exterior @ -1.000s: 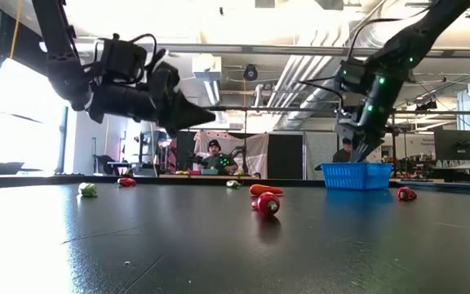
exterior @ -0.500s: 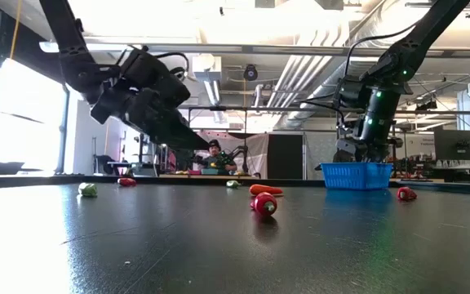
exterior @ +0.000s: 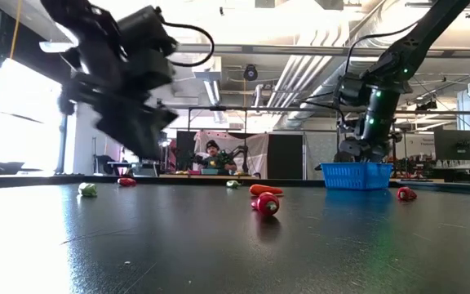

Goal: Sort produce into baskets
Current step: Put the green chili pepper into the blue bin

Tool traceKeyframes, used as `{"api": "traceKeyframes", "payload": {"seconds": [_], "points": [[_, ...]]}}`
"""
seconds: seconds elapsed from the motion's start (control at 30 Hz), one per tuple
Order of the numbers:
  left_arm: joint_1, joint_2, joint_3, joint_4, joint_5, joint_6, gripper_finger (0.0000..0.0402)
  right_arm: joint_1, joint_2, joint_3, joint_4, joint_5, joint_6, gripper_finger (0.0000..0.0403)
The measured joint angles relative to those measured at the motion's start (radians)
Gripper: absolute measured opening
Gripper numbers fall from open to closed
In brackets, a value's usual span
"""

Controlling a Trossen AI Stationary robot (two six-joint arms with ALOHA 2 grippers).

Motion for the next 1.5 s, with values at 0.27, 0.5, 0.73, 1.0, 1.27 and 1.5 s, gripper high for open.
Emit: {"api": "traceKeyframes", "payload": {"seconds": [0.27, 0.5, 0.73, 1.0, 1.27, 1.5], "points": [[-0.155, -0.031, 0.035, -0.332, -0.156, -0.009, 0.0140, 0.064, -0.141, 0.000, 0.000, 0.051, -0.053, 0.0195], [-0.178, 0.001, 0.035, -0.388, -0.299, -0.022, 0.0148, 0.131, -0.262, 0.001, 0.000, 0.046, 0.006, 0.0195], [-0.143, 0.059, 0.026, -0.448, -0.303, -0.058, 0.0117, 0.224, -0.314, 0.001, -0.001, 0.044, 0.032, 0.0195], [-0.138, 0.060, 0.018, -0.416, -0.275, -0.045, 0.0045, 0.304, -0.320, 0.001, 0.000, 0.045, 0.034, 0.0195], [-0.110, 0.047, 0.009, -0.334, -0.204, -0.063, 0.0004, 0.391, -0.319, 0.001, 0.010, -0.050, 0.017, 0.0195], [0.032, 0.053, -0.024, 0.208, 0.082, -0.181, 0.0001, 0.519, -0.250, 0.001, 0.237, -0.235, 0.031, 0.0195]]}}
